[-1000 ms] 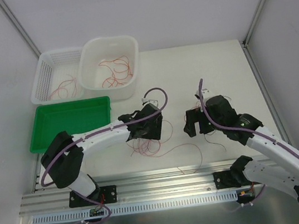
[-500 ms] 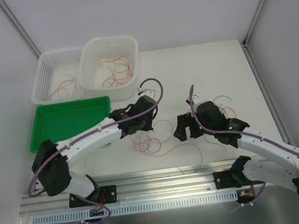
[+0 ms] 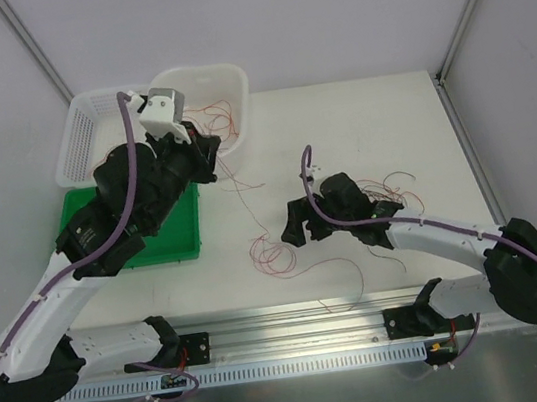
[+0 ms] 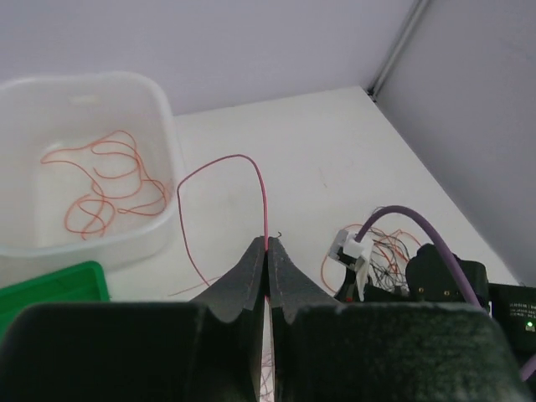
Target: Untangle the cables
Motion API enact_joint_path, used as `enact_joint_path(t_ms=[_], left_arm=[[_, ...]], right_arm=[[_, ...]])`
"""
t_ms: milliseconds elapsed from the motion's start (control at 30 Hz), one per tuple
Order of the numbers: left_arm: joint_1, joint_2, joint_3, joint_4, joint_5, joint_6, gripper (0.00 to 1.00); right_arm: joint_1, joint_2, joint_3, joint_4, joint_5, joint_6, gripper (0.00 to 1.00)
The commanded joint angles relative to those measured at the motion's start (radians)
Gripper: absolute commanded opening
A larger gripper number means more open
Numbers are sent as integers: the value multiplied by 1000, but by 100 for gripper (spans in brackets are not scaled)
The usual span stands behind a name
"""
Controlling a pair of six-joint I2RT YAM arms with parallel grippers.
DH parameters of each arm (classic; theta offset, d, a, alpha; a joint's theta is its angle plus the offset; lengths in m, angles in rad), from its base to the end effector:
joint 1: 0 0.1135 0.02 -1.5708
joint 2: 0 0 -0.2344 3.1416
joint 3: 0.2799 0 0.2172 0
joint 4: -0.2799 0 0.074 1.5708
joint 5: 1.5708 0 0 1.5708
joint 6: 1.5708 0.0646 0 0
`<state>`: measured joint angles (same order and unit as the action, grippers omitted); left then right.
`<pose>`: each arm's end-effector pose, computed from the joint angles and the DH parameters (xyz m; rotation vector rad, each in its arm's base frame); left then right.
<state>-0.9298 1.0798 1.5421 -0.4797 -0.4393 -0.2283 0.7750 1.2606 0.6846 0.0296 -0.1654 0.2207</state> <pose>0.1428 -0.1455 0.4647 0.2169 1.5995 -0.5533 0.1882 0.1992 0.2018 -0.7015 2.0908 0.7519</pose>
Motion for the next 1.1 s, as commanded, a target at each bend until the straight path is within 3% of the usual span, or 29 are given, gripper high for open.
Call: enact_joint_path(t_ms=[0,400,600,867,1067], left_arm=[[-3,25,96,-17,-125,145,0],[22,98,291,-14,-254,279,0],[181,118,265,-14,-214,262,0],[354,80,127,-19,-217,199,0],[514,86,173,-17,-128,182,0]], right_arm=[[38,40,69,95,-26,-15,89],[150,347,138,187,-31,-41,86],[161,307,102,121,15,-66,84],[170,116,18,-25,131,-96,84],[173,-10,4,-120,159,-119,84]])
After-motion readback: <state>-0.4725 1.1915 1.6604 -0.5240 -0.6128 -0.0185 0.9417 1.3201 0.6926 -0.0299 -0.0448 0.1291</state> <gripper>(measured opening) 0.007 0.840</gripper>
